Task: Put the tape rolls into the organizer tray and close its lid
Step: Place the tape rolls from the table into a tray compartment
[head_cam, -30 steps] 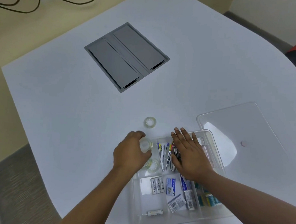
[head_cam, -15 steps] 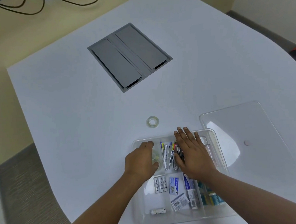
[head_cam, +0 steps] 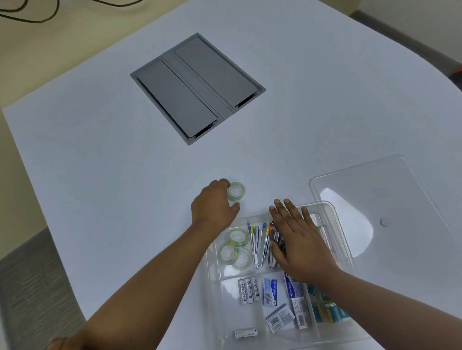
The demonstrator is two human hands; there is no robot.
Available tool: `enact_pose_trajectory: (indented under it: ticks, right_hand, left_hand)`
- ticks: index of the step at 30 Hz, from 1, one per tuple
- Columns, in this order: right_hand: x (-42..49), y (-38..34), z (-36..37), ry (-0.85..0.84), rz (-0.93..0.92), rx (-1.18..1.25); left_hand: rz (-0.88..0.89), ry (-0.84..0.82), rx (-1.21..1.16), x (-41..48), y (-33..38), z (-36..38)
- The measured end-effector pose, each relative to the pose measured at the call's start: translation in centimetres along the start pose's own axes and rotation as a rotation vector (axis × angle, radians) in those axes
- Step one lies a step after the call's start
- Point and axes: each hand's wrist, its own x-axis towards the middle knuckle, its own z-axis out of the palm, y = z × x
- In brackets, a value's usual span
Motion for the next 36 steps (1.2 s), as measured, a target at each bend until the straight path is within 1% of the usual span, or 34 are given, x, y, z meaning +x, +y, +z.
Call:
enact_pose_trajectory:
  ticks: [4,10,15,18,21,25,28,32,36]
  right_hand:
    - [0.1,-0.1,-0.1,0.0,0.002,0.016]
    - [0.1,-0.1,-0.1,-0.005,0.003,0.027]
    - [0.1,0.0,-0.1,-0.008,0.003,0.032]
    - [0.1,0.1,-0.1,-0.007,0.001,0.019]
    - [0.1,0.1,0.0,-0.002,-0.001,0.016]
    - [0.1,0.1,0.0,-0.003,-0.001,0.016]
    - [0.0,0.2,0.1,-0.006,0.002,0.012]
    - [0.0,0.2,0.1,-0.009,0.002,0.014]
    - [0.0,0.1,0.1,-0.02,0.004,-0.001]
  left_hand:
    - [-0.035,-0.052,0.041,2.1,0.0,0.7]
    - [-0.015,-0.085,0.117,3.5,-0.3,1.6]
    - [0.016,-0.037,0.158,3.7,-0.3,1.7]
    - [0.024,0.009,0.121,3.4,-0.6,1.3]
    - [0.017,0.075,0.049,2.1,-0.9,0.3]
    - [0.049,0.159,-0.129,-1.1,-1.7,-1.0]
    - [0.109,0.204,-0.14,-4.3,-2.5,-1.4]
    - [0.123,0.196,-0.116,-8.3,-3.3,-1.0]
    - [0.109,0.115,-0.11,-10.8,-3.3,0.4]
